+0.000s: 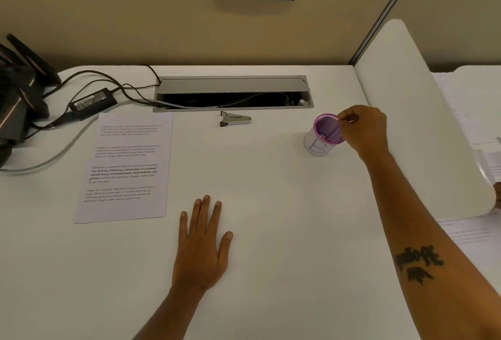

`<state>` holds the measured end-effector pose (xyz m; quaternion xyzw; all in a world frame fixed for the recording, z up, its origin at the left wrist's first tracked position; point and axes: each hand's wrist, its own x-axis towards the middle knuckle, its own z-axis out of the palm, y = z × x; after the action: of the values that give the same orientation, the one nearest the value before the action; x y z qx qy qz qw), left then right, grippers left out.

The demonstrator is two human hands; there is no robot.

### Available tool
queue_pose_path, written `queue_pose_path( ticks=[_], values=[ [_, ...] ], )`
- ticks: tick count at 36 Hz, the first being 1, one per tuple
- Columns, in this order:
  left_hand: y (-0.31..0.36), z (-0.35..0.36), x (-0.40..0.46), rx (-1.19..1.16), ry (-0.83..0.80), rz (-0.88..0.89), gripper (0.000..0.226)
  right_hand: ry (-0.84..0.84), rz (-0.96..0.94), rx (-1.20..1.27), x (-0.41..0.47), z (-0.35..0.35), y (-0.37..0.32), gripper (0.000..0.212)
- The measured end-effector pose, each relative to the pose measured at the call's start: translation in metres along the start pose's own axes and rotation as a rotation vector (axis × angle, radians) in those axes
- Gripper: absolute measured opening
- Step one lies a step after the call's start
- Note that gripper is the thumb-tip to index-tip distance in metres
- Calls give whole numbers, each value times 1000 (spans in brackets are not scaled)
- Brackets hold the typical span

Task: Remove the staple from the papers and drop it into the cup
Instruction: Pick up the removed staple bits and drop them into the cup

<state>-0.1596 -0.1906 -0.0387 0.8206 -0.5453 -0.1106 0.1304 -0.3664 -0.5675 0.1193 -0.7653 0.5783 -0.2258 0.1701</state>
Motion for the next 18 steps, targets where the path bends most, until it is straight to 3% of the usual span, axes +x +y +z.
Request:
queue_pose_path(
  ticks=[4, 11, 16, 18],
  values=[
    [0, 0, -1, -4, -2, 1, 73, 44, 16, 2, -6, -1, -2, 4],
    [0, 0, -1, -15, 4, 17, 72, 119, 1, -8, -36, 5, -6, 23],
    [0, -2, -2, -45, -24, 22, 75, 102, -58, -12, -73, 17, -15, 9],
    [-2, -4, -2, -76, -17, 28, 78, 69, -98, -39, -90, 21, -21, 13]
  ],
)
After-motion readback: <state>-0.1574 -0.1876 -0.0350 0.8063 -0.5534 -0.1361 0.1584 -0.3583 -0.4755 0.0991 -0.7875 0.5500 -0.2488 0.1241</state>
